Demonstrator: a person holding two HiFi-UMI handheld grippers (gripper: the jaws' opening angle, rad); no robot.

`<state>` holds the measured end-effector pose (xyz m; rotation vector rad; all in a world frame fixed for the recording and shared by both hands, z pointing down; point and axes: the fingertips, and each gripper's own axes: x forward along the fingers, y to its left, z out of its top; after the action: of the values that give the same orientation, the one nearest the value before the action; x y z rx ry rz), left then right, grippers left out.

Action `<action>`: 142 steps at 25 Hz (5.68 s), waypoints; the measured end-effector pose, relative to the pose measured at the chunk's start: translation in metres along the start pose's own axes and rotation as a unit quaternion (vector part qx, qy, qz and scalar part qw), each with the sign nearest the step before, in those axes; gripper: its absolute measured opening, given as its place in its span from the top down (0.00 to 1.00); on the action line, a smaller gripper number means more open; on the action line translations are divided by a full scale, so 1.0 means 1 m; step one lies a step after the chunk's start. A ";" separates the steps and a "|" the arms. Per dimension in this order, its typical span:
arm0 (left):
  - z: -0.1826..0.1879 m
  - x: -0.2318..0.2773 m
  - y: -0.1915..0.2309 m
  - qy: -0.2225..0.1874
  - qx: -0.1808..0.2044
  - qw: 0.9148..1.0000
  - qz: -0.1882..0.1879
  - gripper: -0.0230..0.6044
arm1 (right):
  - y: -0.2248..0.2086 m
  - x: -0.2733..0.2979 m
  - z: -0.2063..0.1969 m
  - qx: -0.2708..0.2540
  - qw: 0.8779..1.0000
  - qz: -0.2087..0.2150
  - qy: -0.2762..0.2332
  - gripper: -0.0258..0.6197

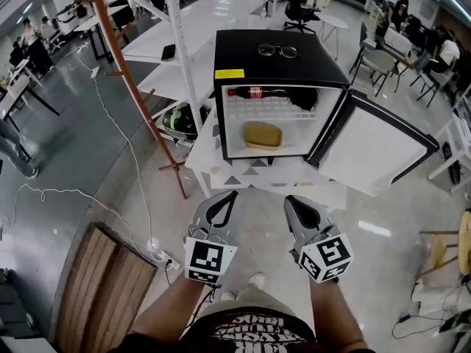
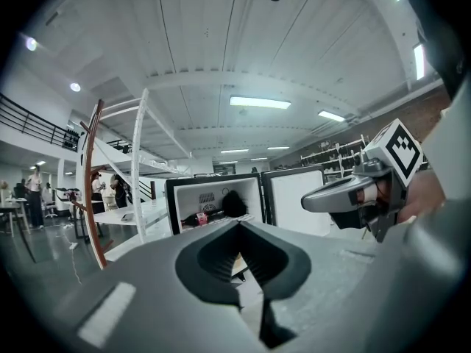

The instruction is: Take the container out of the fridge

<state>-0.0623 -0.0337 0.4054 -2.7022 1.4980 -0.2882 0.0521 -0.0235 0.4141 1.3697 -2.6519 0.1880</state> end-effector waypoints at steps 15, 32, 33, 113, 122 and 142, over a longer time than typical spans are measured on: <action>0.020 0.041 -0.006 -0.007 -0.003 1.000 0.020 0.96 | -0.041 0.011 0.014 -0.005 0.999 0.032 -0.011 0.92; 0.022 0.052 -0.027 0.002 -0.001 1.000 0.028 0.96 | -0.061 0.001 0.012 -0.002 0.999 0.051 -0.011 0.92; 0.022 0.052 -0.029 0.003 0.001 1.000 0.027 0.96 | -0.061 0.000 0.012 -0.001 0.999 0.051 -0.011 0.92; -0.017 0.207 0.101 0.018 -0.038 0.999 -0.032 0.96 | -0.163 0.158 -0.014 0.026 0.995 -0.065 0.075 0.92; -0.028 0.212 0.111 0.029 -0.053 0.998 -0.020 0.96 | -0.175 0.176 -0.037 0.034 0.991 -0.067 0.110 0.92; -0.037 0.235 0.112 0.036 -0.046 0.998 -0.016 0.96 | -0.212 0.231 -0.113 0.098 0.978 -0.062 0.174 0.86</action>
<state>-0.0418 -0.2897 0.4616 -2.8179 1.5244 -0.3279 0.1018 -0.3089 0.5778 1.4012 -2.3013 0.6267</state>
